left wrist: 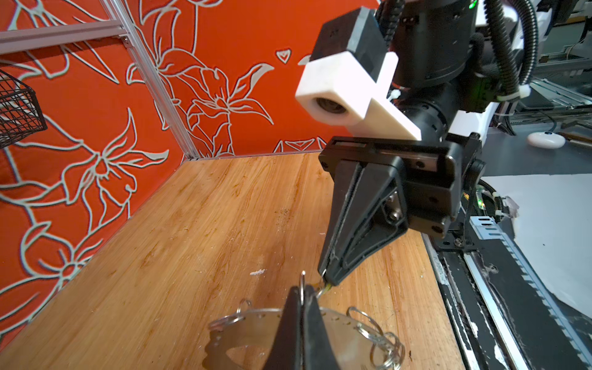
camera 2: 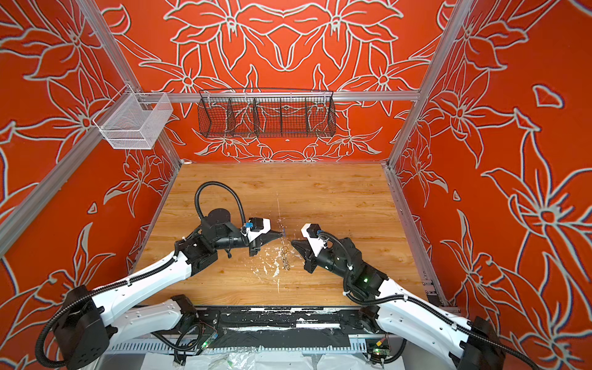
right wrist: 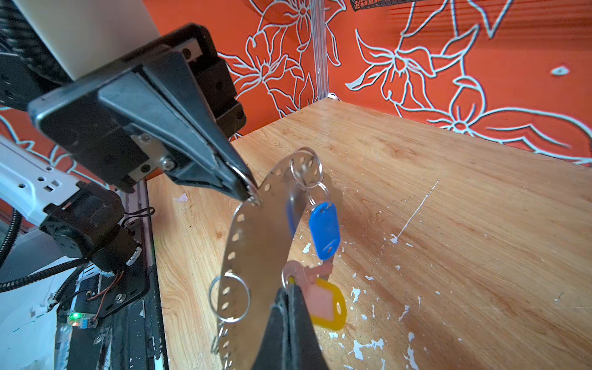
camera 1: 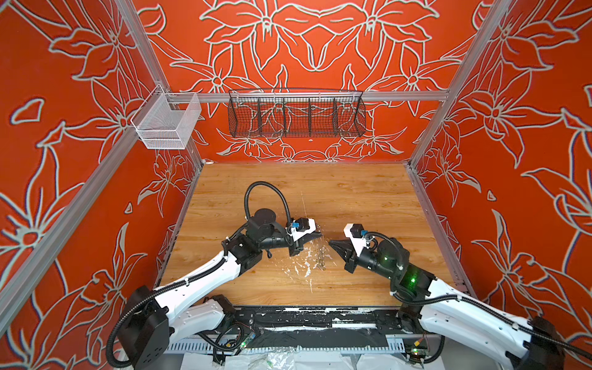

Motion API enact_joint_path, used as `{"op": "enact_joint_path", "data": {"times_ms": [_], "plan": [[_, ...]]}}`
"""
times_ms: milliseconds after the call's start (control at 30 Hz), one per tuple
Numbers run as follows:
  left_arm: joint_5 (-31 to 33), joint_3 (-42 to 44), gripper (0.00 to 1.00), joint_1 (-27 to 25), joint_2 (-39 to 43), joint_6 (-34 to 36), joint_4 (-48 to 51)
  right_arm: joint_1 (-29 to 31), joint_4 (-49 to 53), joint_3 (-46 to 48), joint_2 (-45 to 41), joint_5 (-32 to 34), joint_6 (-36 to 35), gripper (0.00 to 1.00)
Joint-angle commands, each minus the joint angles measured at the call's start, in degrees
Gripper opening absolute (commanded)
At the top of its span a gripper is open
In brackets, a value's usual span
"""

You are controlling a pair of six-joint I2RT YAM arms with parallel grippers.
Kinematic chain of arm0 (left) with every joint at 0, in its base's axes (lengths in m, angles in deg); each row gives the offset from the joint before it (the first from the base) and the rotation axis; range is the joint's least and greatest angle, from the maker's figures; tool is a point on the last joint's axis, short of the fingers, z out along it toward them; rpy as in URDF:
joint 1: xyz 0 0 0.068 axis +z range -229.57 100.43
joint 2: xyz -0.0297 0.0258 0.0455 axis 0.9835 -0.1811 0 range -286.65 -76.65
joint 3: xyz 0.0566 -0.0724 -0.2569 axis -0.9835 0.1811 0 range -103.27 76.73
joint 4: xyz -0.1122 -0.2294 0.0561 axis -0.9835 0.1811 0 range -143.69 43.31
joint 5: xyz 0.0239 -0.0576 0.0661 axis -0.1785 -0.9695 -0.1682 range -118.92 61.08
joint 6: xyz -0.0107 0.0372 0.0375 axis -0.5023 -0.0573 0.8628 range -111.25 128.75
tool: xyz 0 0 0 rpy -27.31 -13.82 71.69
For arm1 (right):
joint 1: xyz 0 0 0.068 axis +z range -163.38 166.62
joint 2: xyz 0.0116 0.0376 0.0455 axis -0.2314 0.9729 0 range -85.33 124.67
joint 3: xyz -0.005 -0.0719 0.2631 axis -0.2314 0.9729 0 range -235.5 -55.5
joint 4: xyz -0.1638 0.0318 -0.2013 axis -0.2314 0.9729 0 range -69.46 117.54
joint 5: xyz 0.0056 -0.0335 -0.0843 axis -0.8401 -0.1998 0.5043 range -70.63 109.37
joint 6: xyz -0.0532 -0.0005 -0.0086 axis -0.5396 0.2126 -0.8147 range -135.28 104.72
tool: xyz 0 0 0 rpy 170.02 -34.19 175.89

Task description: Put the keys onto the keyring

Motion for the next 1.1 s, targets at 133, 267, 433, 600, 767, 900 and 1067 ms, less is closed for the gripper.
{"op": "enact_joint_path", "data": {"times_ms": [133, 267, 433, 600, 767, 900, 1067], "plan": [[-0.9, -1.8, 0.00, -1.7, -0.9, 3.9, -0.7, 0.4, -2.8, 1.2, -0.4, 1.0, -3.8, 0.00], [1.4, -0.5, 0.00, -3.2, -0.4, 6.5, -2.0, 0.3, -3.3, 1.8, -2.0, -2.1, -5.6, 0.00], [2.7, -0.2, 0.00, -3.9, -0.1, 8.0, -1.4, 0.4, -3.8, 2.7, -3.6, -5.6, -6.9, 0.00], [3.5, 0.3, 0.00, -4.3, 0.3, 8.8, -1.4, 0.4, -4.2, 3.3, -4.2, -5.0, -7.1, 0.00], [3.1, 1.1, 0.00, -4.8, 1.2, 10.3, -1.7, 0.4, -4.6, 3.2, -4.3, -4.5, -5.8, 0.00], [3.2, 1.7, 0.00, -5.1, 1.4, 11.1, -2.0, 0.4, -5.2, 3.0, -4.1, -5.2, -3.9, 0.00], [3.7, 1.7, 0.00, -5.4, 1.0, 12.1, -1.8, 0.3, -6.2, 2.8, -3.6, -5.8, -1.9, 0.00]]}}
